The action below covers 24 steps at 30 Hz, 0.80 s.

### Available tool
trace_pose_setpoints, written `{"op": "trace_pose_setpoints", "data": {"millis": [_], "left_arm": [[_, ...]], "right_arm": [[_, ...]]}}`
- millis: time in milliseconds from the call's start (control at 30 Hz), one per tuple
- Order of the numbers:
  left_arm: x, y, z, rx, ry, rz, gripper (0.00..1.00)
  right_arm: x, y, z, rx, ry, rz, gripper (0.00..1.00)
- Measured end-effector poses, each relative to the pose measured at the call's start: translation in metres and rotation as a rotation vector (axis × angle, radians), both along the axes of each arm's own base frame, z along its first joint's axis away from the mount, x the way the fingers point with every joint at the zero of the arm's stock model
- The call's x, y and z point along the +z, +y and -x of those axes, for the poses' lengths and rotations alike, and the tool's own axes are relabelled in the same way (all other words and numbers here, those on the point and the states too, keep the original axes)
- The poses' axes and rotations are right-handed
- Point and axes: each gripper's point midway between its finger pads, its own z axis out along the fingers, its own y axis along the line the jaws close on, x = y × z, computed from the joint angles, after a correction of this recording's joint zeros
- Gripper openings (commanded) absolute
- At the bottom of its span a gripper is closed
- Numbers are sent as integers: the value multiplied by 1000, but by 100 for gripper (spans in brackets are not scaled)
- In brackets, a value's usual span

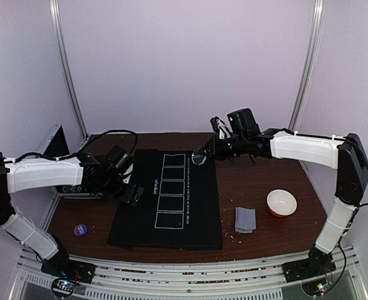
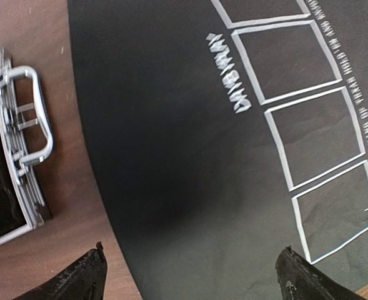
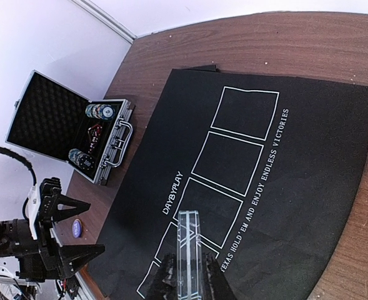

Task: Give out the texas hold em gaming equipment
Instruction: Place the dealer button in the dealer area.

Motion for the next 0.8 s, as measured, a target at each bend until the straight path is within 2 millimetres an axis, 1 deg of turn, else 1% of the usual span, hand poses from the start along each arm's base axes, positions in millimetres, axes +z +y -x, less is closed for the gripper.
{"op": "trace_pose_setpoints", "data": {"millis": [200,333,433,533,600,667,800], "left_arm": [[-14,11,7,25,51,2,98],[-16,11,8,26,60,7,98],[-17,12,8,25,60,8,98],[-21,14,11,29,68,1,98],[-23,17,14,34,72,-1,98],[-24,20,18,40,75,1,98],[-22,24,22,48,67,12,98]], "right_arm": [[-4,-2,1,-5,10,16,0],[-5,-2,0,-9,13,11,0],[-12,3,-6,-15,11,2,0],[-34,9,-18,-34,34,6,0],[-56,11,-27,-56,60,16,0],[-78,10,-36,-82,89,26,0],[-115,3,-54,-134,145,44,0]]}}
